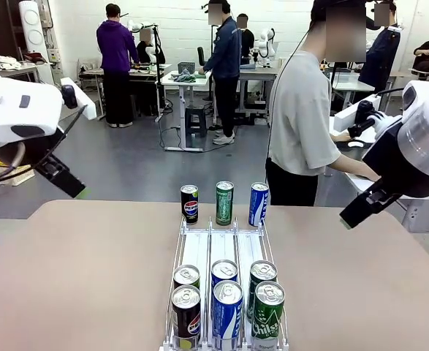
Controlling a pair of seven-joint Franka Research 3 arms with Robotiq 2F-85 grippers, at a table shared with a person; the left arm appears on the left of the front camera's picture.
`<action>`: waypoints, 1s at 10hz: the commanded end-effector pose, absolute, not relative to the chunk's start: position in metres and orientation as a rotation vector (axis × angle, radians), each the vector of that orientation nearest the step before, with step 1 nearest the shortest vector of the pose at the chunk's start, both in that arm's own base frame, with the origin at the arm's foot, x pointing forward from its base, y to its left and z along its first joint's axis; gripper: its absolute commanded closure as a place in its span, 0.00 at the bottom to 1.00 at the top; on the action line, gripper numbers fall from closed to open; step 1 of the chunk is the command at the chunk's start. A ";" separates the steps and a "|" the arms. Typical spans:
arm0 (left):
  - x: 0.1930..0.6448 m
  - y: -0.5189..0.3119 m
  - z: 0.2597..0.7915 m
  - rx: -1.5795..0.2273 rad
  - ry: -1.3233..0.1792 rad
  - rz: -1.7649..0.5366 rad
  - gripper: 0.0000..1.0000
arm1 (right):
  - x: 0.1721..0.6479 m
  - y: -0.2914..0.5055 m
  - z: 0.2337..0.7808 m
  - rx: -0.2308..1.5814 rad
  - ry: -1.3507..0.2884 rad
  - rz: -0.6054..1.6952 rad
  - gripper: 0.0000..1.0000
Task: Retrieve and hand over the desired beverage to the person.
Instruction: Pick up a can of the same type that the person held from the Automatic Can Dispenser.
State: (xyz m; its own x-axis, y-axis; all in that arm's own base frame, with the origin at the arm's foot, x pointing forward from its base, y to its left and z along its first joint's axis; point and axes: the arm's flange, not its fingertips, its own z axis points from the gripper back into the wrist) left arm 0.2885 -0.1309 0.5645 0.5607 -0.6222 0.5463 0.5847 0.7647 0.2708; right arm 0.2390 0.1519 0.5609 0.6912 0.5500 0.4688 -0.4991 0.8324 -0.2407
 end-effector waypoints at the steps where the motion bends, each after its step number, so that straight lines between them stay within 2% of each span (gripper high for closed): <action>1: 0.339 -0.089 0.562 -0.802 -0.608 -0.588 0.00 | 0.289 0.110 0.564 0.572 -0.510 0.507 0.00; 2: 0.355 -0.053 0.563 -1.183 -0.539 -0.408 0.00 | 0.305 0.066 0.562 0.927 -0.507 0.385 0.00; 4: 0.381 0.006 0.550 -1.653 -0.375 -0.176 0.00 | 0.331 -0.024 0.537 1.398 -0.510 0.142 0.00; 5: 0.385 0.032 0.542 -1.698 -0.384 -0.077 0.00 | 0.333 -0.066 0.524 1.481 -0.551 0.012 0.00; 8: 0.369 0.135 0.540 -1.614 -0.524 0.147 0.00 | 0.296 -0.166 0.505 1.586 -0.626 -0.196 0.00; 9: 0.358 0.162 0.543 -1.634 -0.520 0.180 0.00 | 0.277 -0.183 0.509 1.646 -0.608 -0.180 0.00; 10: 0.349 0.184 0.545 -1.646 -0.443 0.178 0.00 | 0.262 -0.199 0.518 1.671 -0.553 -0.157 0.00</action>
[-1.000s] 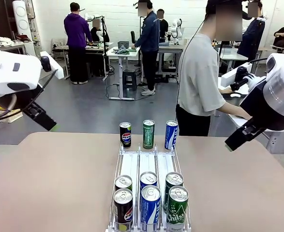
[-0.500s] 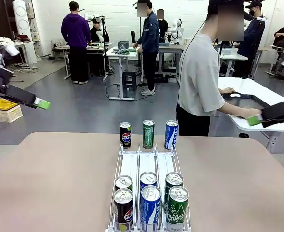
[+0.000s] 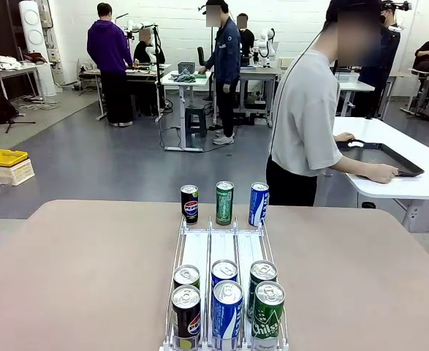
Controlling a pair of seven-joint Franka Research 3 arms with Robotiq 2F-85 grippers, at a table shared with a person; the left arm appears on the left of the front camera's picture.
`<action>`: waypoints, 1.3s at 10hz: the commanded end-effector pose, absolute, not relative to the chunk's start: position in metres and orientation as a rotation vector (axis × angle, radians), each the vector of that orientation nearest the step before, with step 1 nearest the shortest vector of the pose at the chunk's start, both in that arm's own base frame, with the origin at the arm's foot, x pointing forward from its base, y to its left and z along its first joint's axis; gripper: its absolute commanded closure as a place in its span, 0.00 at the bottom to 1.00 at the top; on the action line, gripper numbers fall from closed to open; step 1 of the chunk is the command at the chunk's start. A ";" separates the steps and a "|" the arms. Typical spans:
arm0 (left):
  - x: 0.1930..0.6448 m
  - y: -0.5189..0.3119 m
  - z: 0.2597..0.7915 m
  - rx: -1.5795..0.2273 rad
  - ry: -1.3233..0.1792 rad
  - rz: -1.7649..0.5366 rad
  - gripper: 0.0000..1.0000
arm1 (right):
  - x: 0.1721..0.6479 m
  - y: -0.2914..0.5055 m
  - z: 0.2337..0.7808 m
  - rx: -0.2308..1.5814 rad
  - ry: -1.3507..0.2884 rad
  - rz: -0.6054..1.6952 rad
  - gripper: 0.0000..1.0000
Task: Retrieve and hand over the desired beverage to the person.
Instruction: Pick up a can of the same type that the person held from the Automatic Can Dispenser.
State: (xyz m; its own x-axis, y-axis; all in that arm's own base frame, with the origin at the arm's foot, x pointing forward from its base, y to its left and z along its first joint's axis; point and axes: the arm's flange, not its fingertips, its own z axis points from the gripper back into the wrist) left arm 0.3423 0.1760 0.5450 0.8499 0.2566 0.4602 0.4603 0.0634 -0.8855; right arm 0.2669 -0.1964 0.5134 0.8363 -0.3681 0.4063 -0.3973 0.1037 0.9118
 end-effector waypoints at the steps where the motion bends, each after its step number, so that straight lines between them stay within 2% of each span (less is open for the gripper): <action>1: 0.342 0.199 0.550 -1.579 -0.397 0.187 0.00 | 0.249 -0.209 0.527 1.634 -0.485 -0.155 0.00; 3: 0.322 0.218 0.554 -1.401 -0.369 0.255 0.00 | 0.237 -0.218 0.533 1.459 -0.372 -0.239 0.00; 6: 0.305 0.232 0.553 -1.269 -0.329 0.322 0.00 | 0.226 -0.217 0.530 1.270 -0.185 -0.279 0.00; 13: 0.311 0.238 0.550 -1.269 -0.347 0.318 0.00 | 0.235 -0.221 0.519 1.277 -0.224 -0.312 0.00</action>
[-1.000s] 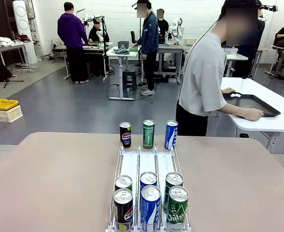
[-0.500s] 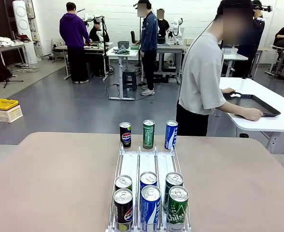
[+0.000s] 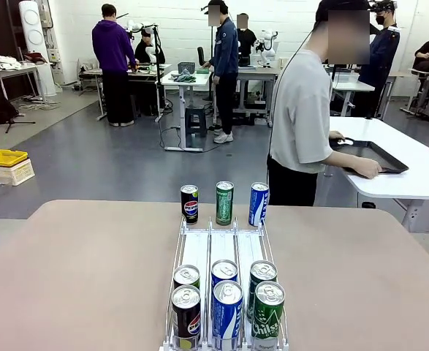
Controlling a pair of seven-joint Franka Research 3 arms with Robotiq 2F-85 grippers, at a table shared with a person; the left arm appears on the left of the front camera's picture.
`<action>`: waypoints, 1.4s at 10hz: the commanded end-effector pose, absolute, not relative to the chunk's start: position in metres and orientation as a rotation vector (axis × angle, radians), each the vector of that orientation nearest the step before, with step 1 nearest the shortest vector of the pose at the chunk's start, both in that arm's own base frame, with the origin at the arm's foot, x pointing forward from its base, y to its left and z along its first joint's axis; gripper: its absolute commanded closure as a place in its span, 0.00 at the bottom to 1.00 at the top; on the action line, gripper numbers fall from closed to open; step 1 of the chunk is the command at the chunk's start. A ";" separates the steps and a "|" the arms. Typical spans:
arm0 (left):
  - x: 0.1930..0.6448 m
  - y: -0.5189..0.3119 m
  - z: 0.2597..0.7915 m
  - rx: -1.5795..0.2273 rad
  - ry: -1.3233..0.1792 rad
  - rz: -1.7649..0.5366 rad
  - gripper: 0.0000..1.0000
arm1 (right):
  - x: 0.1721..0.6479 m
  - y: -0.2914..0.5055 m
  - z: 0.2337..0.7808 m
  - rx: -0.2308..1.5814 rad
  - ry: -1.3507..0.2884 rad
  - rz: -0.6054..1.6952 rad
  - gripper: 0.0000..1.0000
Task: Retrieve and hand over the desired beverage to the person.
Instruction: Pick up a can of the same type that the person held from the Automatic Can Dispenser.
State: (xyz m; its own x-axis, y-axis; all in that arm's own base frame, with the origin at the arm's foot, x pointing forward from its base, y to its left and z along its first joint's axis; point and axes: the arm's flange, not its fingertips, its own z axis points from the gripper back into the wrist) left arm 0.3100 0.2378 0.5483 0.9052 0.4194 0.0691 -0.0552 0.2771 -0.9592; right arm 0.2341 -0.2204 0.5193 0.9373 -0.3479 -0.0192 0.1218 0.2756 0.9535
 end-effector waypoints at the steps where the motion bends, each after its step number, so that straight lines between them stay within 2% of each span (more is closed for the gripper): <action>1: 0.311 0.238 0.550 -1.269 -0.347 0.318 0.00 | 0.235 -0.221 0.519 1.277 -0.224 -0.312 0.00; 14: 0.311 0.238 0.550 -1.269 -0.347 0.318 0.00 | 0.235 -0.221 0.519 1.277 -0.224 -0.312 0.00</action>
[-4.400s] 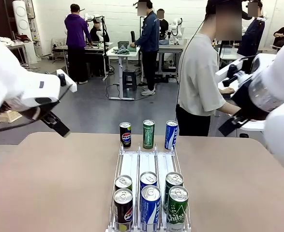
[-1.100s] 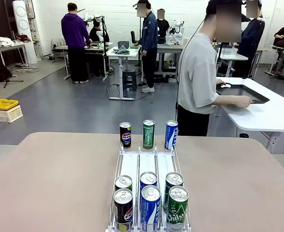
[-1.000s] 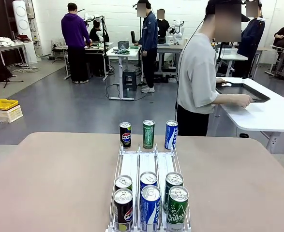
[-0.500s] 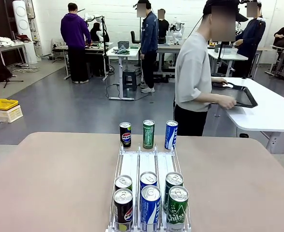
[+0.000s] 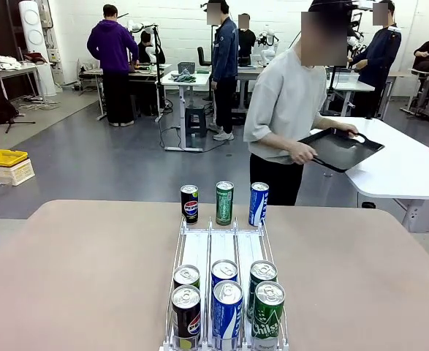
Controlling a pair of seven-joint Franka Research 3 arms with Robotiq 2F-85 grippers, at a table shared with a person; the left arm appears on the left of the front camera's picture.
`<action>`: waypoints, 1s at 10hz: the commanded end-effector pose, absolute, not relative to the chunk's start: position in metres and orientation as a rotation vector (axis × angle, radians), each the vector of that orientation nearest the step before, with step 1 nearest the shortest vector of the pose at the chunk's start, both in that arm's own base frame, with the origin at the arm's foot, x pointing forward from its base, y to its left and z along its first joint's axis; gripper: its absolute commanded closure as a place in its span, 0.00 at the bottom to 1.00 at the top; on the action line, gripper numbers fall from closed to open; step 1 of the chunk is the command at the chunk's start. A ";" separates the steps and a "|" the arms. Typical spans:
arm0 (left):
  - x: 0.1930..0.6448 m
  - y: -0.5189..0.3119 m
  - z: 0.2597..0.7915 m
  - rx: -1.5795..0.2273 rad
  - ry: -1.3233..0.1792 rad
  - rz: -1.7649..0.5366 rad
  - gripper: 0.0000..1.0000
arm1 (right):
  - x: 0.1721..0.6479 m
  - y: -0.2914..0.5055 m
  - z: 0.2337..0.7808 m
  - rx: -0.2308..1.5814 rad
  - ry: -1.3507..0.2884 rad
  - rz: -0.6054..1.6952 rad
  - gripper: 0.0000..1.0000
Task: Retrieve and hand over the desired beverage to the person.
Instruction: Pick up a can of the same type that the person held from the Automatic Can Dispenser.
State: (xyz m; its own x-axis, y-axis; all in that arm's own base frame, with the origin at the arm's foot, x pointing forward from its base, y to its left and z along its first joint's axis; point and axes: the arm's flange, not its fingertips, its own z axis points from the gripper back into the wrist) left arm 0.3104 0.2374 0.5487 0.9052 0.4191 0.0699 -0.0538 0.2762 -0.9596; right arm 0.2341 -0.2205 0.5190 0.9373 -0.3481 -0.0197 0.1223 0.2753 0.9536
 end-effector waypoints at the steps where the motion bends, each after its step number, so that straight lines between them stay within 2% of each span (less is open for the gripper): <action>1: 0.311 0.238 0.550 -1.269 -0.347 0.318 0.00 | 0.235 -0.221 0.519 1.277 -0.224 -0.312 0.00; 10: 0.311 0.238 0.550 -1.269 -0.347 0.318 0.00 | 0.235 -0.221 0.519 1.277 -0.224 -0.312 0.00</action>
State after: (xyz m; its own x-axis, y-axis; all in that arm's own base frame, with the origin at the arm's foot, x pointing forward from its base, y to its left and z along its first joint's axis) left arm 0.3105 0.2374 0.5487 0.9053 0.4191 0.0700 -0.0537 0.2762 -0.9596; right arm 0.2341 -0.2205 0.5190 0.9372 -0.3481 -0.0197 0.1223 0.2753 0.9536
